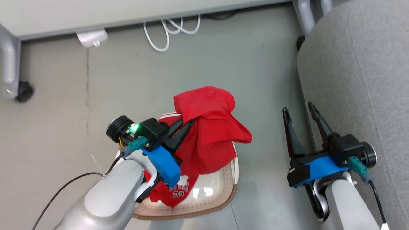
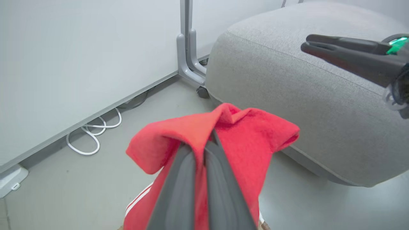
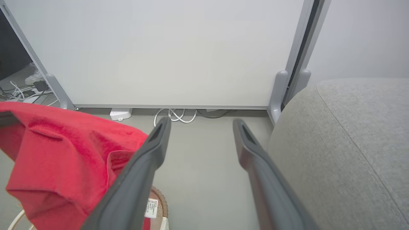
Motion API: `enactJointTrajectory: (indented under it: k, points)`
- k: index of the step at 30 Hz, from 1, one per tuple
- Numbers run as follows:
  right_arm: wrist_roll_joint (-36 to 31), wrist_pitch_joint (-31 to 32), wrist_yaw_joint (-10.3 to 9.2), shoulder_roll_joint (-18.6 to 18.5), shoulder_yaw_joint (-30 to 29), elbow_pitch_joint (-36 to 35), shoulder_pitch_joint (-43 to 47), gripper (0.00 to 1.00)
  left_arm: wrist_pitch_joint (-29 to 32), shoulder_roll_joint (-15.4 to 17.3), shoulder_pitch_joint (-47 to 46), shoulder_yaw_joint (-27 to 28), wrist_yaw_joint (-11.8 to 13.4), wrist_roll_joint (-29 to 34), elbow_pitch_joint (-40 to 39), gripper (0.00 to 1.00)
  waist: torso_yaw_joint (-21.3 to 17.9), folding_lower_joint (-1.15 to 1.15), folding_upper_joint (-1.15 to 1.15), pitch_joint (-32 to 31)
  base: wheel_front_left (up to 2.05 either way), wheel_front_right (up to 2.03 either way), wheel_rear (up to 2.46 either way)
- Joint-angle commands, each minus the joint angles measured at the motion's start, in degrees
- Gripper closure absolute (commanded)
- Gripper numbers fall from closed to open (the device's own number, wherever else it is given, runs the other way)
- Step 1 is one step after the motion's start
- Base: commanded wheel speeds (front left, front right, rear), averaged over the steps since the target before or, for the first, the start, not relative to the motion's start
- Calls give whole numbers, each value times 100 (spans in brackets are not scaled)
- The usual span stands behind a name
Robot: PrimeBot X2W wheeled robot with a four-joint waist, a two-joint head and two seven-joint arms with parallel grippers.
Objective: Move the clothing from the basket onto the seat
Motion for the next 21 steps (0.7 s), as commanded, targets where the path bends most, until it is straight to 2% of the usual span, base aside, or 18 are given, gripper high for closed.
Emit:
enactJointTrajectory:
  k: [1,13,21]
  points:
    - [23,-30,-4,-7,0,21,103,0,-29,-1,78,89,3,61,-66,100,98,2,0,-380,0,0,0]
    - [100,-30,-4,-6,-50,146,620,0,-30,-144,-81,751,3,428,-481,100,140,2,0,-1324,0,0,0]
    - [184,-30,-4,-6,25,167,881,0,-29,-233,-280,831,3,418,-496,100,177,2,0,-1653,0,0,0]
